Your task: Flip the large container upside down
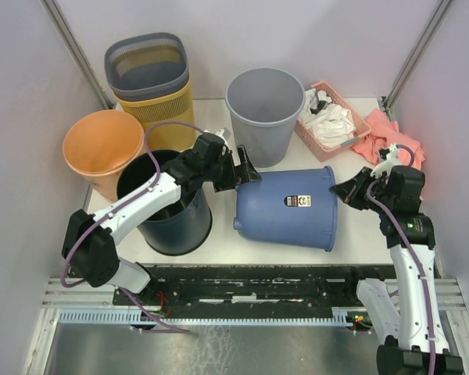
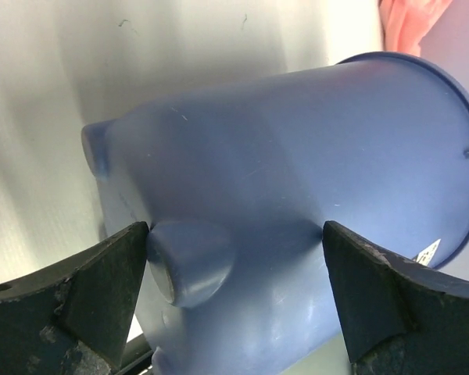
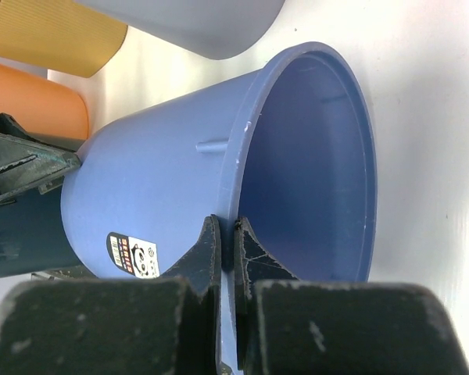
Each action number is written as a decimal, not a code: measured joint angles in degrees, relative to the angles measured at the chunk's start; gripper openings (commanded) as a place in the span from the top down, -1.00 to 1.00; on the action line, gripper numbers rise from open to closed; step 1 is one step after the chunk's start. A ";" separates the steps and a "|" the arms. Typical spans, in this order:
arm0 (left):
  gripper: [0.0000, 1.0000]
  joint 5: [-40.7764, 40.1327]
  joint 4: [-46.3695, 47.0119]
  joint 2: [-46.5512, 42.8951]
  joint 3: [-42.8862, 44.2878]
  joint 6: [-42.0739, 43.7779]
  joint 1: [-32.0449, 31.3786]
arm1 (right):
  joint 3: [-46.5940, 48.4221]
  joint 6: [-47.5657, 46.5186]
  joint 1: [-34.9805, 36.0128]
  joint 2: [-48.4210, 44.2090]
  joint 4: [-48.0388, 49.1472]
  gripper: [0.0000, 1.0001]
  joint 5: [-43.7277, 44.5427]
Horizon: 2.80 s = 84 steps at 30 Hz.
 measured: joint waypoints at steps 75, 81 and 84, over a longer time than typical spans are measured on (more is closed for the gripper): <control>-0.99 4.26 -17.27 -20.79 5.57 25.42 -11.91 | 16.85 -0.74 -0.11 0.37 -3.58 -0.85 1.84; -0.99 -1.18 -14.69 -18.93 1.09 25.75 -27.36 | 20.76 -4.26 2.29 -0.79 -15.80 -0.89 0.83; -0.99 -2.40 -11.89 -16.28 1.05 25.79 -28.98 | 21.49 -4.37 2.51 -2.58 -19.15 -0.91 1.79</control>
